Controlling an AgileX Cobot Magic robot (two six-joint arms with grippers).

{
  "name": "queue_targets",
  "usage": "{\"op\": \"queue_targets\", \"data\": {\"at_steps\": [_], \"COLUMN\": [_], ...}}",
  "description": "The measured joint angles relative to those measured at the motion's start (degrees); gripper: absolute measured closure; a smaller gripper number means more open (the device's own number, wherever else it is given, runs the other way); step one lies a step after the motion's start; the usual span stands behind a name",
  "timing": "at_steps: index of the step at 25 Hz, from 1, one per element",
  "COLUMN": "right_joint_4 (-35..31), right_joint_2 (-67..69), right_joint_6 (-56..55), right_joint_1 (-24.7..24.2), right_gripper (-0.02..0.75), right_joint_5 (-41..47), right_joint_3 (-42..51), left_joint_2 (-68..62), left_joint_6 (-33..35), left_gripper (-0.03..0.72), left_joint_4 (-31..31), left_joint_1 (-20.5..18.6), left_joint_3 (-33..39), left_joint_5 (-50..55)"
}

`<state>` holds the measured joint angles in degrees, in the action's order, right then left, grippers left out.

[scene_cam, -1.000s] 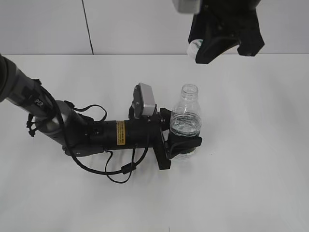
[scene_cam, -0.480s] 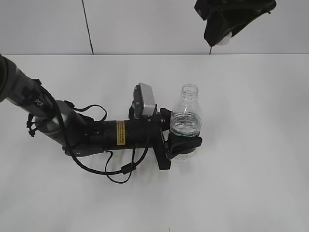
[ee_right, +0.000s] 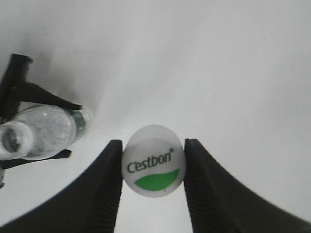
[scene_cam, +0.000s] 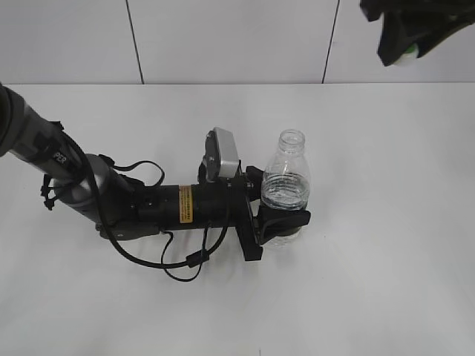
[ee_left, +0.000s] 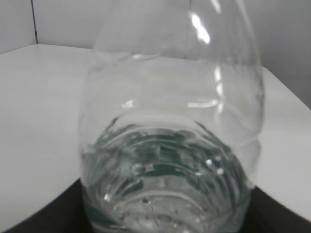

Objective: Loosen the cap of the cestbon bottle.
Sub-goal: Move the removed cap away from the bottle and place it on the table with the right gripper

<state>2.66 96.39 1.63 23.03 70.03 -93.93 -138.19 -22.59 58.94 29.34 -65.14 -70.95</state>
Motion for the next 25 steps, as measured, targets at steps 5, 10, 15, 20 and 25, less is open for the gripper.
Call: {"op": "queue_targets", "data": {"at_steps": [5,10,15,20,25], "right_joint_4": [-2.0,-3.4,-3.8,-5.4,-9.4], "right_joint_2": [0.0,0.6,4.1,9.3,14.7], "right_joint_6": [3.1,5.5,7.0,8.2,10.7], "right_joint_1": [-9.1,-15.2,-16.9,-16.9,-16.9], "right_gripper": [0.442,0.442,0.442,0.442,0.442], "right_joint_5": [-1.2,-8.7,-15.7,-21.5,-27.1], "right_joint_3": [4.8,12.3,17.8,19.8,19.9], "left_joint_2": [0.0,0.0,0.0,0.0,0.0], "left_joint_6": [0.0,0.0,0.0,0.0,-0.1], "left_gripper": [0.283,0.283,0.283,0.283,0.283], "left_joint_4": [0.0,0.0,0.0,-0.3,-0.6], "left_joint_1": [0.0,0.0,0.0,0.0,0.0], "left_joint_3": [0.0,0.0,0.0,0.0,0.0], "left_joint_5": [0.0,0.0,0.0,0.0,0.0]}}
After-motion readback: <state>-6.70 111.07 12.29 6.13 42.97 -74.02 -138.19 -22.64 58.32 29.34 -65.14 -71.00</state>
